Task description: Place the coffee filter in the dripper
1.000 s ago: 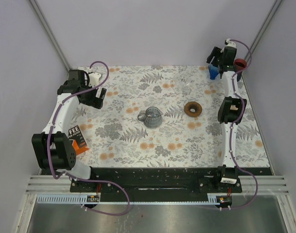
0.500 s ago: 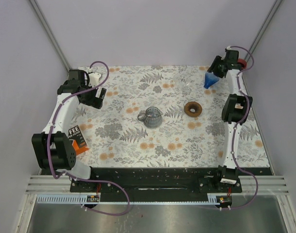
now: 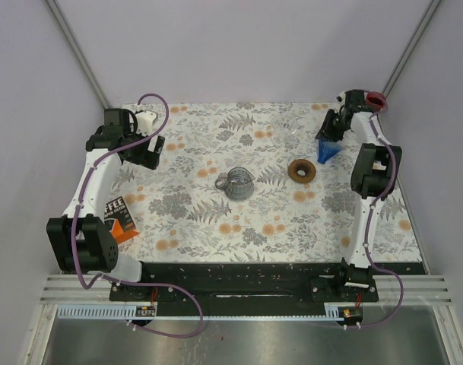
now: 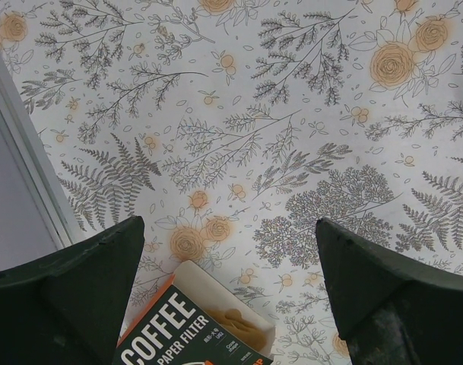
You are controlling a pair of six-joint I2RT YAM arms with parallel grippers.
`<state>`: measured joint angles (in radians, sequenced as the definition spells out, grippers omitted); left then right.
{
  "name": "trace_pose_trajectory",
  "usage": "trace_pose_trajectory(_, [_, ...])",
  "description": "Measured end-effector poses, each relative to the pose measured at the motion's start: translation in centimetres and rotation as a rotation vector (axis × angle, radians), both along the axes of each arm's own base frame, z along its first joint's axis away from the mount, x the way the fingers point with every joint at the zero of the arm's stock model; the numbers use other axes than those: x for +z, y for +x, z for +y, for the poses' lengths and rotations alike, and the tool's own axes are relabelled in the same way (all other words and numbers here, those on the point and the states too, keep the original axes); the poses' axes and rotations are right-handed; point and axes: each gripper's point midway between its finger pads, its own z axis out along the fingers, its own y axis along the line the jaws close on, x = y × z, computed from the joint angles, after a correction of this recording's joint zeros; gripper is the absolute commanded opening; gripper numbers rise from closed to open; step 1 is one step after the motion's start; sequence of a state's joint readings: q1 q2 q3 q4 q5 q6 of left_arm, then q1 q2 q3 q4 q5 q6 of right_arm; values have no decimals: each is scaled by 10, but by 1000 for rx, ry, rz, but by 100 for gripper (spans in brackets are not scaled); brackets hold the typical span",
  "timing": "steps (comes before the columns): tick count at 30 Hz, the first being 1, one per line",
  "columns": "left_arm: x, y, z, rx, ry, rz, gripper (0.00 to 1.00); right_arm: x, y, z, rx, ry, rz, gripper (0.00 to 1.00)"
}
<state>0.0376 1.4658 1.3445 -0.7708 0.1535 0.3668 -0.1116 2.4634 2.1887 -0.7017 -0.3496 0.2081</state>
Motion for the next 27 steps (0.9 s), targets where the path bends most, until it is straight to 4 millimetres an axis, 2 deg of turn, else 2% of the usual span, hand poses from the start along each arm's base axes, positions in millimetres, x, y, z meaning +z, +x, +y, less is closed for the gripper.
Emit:
trace_pose_trajectory(2, [0,0,0,-1,-1,0,99,1,-27,4,5,3,46,38])
trace_pose_trajectory(5, [0,0,-1,-4,-4,0,99,3,-54,9,15,4,81,42])
trace_pose_trajectory(9, [0,0,-2,-8,-10,0,99,18,-58,14,46,-21,52,52])
trace_pose_trajectory(13, [0,0,-3,-11,-14,0,99,35,-60,25,97,-116,12,59])
trace_pose_trajectory(17, [0,0,-3,-11,-14,1,99,58,-68,55,158,-228,-40,66])
trace_pose_trajectory(19, [0,-1,-3,-12,-15,4,99,66,-80,71,184,-263,-52,77])
trace_pose_trajectory(20, [-1,-1,-3,-12,-15,5,99,67,-89,80,199,-272,-49,78])
trace_pose_trajectory(23, [-1,-1,-3,-12,-15,6,99,56,-122,99,234,-287,-10,78])
trace_pose_trajectory(27, [-1,-2,-4,-15,-19,6,99,23,-158,102,249,-298,83,78])
